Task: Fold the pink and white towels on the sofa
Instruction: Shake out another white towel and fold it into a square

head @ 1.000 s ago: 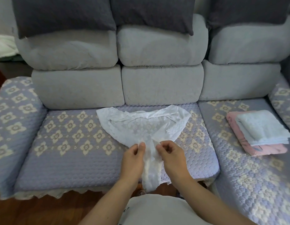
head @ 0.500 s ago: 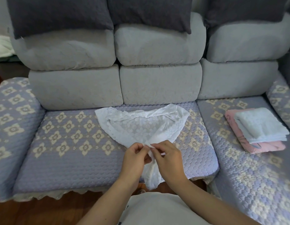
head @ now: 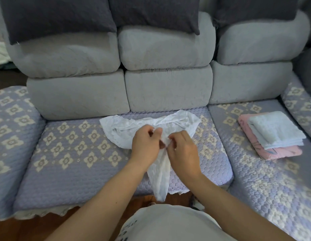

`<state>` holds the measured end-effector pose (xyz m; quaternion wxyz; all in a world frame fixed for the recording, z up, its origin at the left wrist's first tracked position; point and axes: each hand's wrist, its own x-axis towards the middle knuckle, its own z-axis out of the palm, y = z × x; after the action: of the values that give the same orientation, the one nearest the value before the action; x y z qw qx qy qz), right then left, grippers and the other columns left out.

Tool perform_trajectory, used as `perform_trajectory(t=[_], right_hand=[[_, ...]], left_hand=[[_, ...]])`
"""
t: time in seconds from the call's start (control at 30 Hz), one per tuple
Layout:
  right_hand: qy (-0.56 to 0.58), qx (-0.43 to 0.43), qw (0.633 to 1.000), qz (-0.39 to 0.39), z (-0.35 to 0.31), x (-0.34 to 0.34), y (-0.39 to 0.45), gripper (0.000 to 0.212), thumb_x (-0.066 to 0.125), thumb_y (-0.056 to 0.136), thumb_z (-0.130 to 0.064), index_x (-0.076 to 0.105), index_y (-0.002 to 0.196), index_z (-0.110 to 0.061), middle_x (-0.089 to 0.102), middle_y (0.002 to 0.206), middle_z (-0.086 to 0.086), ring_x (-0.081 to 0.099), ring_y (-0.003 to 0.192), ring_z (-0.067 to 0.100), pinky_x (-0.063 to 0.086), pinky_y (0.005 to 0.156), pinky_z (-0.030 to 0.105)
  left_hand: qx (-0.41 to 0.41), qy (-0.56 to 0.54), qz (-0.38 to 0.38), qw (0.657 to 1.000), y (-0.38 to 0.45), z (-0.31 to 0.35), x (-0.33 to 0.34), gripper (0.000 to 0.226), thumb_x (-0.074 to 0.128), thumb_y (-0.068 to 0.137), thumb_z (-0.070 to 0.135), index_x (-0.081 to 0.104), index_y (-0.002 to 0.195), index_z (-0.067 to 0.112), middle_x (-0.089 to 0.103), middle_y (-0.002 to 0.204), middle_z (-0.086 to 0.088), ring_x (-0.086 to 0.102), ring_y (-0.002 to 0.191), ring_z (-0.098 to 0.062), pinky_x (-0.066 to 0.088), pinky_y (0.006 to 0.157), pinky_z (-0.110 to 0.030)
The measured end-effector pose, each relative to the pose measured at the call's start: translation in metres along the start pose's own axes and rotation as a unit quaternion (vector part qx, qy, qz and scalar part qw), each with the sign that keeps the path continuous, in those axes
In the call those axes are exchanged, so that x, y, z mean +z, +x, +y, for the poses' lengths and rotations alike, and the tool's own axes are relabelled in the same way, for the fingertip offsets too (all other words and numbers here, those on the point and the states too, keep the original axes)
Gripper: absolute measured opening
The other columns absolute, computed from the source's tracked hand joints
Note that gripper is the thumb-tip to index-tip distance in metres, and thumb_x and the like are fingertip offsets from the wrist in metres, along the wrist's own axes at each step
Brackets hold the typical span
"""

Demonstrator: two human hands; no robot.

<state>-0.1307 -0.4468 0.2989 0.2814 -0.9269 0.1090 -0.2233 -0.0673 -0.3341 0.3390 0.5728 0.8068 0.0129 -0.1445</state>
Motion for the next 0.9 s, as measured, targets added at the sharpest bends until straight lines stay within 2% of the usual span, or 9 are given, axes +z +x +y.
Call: perform_trajectory(t=[0.07, 0.13, 0.23, 0.3, 0.4, 0.5, 0.67, 0.77, 0.9], right_hand=[[-0.027, 0.101, 0.995, 0.004, 0.007, -0.005, 0.016, 0.010, 0.057, 0.088, -0.001, 0.063, 0.090, -0.009, 0.058, 0.095, 0.004, 0.054, 0.067, 0.023, 0.049, 0.058, 0.041], [-0.018, 0.162, 0.987, 0.004, 0.015, -0.012, 0.030, 0.012, 0.056, 0.083, -0.002, 0.060, 0.087, -0.012, 0.056, 0.095, -0.001, 0.056, 0.071, 0.021, 0.050, 0.063, 0.040], [0.120, 0.162, 0.978, -0.059, 0.018, -0.022, 0.039, 0.028, 0.059, 0.084, -0.007, 0.059, 0.106, -0.024, 0.061, 0.103, -0.013, 0.061, 0.092, 0.001, 0.051, 0.079, 0.026], [0.191, 0.154, 0.963, -0.109, 0.017, -0.022, 0.034, 0.044, 0.062, 0.081, -0.014, 0.055, 0.121, -0.031, 0.062, 0.109, -0.015, 0.059, 0.103, -0.001, 0.050, 0.085, 0.022], [0.186, 0.179, 0.955, -0.146, 0.023, -0.016, 0.022, 0.048, 0.065, 0.082, -0.020, 0.050, 0.126, -0.033, 0.060, 0.108, -0.014, 0.057, 0.098, 0.004, 0.045, 0.077, 0.022], [0.167, 0.177, 0.958, -0.149, 0.027, -0.010, 0.024, 0.018, 0.066, 0.087, -0.022, 0.051, 0.096, -0.027, 0.053, 0.081, -0.015, 0.049, 0.077, 0.008, 0.038, 0.064, 0.023], [0.204, 0.211, 0.955, -0.042, 0.022, -0.015, 0.056, 0.018, 0.052, 0.086, -0.029, 0.049, 0.068, -0.028, 0.055, 0.059, -0.015, 0.048, 0.057, 0.003, 0.033, 0.053, 0.020], [0.143, 0.184, 0.972, 0.032, 0.040, -0.031, 0.071, 0.024, 0.059, 0.090, -0.016, 0.052, 0.072, -0.031, 0.056, 0.065, -0.012, 0.051, 0.061, 0.003, 0.031, 0.050, 0.017], [-0.049, 0.136, 0.989, 0.004, 0.084, -0.051, 0.071, 0.023, 0.061, 0.086, -0.001, 0.055, 0.081, -0.023, 0.054, 0.080, -0.001, 0.049, 0.069, 0.021, 0.032, 0.056, 0.031]], left_hand=[[0.040, -0.049, -0.005, 0.998, 0.000, 0.020, -0.002, 0.027, 0.058, 0.101, 0.025, 0.056, 0.080, 0.008, 0.069, 0.066, -0.002, 0.074, 0.062, -0.015, 0.058, 0.056, -0.023], [0.049, -0.115, -0.018, 0.992, 0.001, 0.036, -0.005, 0.028, 0.059, 0.101, 0.020, 0.052, 0.078, 0.006, 0.064, 0.064, -0.002, 0.073, 0.063, -0.018, 0.061, 0.059, -0.030], [0.031, -0.182, -0.061, 0.981, 0.005, 0.054, -0.011, 0.028, 0.059, 0.101, 0.017, 0.049, 0.077, 0.006, 0.064, 0.064, -0.005, 0.071, 0.065, -0.021, 0.063, 0.067, -0.037], [0.027, -0.184, -0.076, 0.980, 0.005, 0.064, -0.014, 0.027, 0.057, 0.102, 0.017, 0.050, 0.079, 0.006, 0.065, 0.060, -0.001, 0.072, 0.066, -0.022, 0.063, 0.070, -0.038], [0.032, -0.197, -0.089, 0.976, 0.005, 0.080, -0.018, 0.025, 0.056, 0.103, 0.017, 0.050, 0.082, 0.005, 0.064, 0.061, -0.007, 0.072, 0.067, -0.029, 0.062, 0.068, -0.037], [0.068, -0.207, -0.119, 0.969, 0.007, 0.103, -0.021, 0.025, 0.056, 0.103, 0.017, 0.050, 0.082, 0.006, 0.062, 0.063, -0.013, 0.070, 0.065, -0.032, 0.061, 0.065, -0.035], [0.132, -0.226, -0.140, 0.955, 0.014, 0.146, -0.032, 0.025, 0.056, 0.103, 0.016, 0.051, 0.081, 0.006, 0.061, 0.063, -0.010, 0.067, 0.065, -0.029, 0.059, 0.064, -0.036], [0.146, -0.264, -0.085, 0.950, 0.027, 0.164, -0.043, 0.027, 0.054, 0.103, 0.016, 0.051, 0.077, 0.011, 0.060, 0.060, -0.006, 0.065, 0.059, -0.021, 0.061, 0.064, -0.036], [0.126, -0.327, -0.006, 0.937, 0.048, 0.169, -0.059, 0.027, 0.051, 0.105, 0.017, 0.049, 0.079, 0.011, 0.057, 0.054, -0.001, 0.064, 0.054, -0.014, 0.062, 0.067, -0.032]])
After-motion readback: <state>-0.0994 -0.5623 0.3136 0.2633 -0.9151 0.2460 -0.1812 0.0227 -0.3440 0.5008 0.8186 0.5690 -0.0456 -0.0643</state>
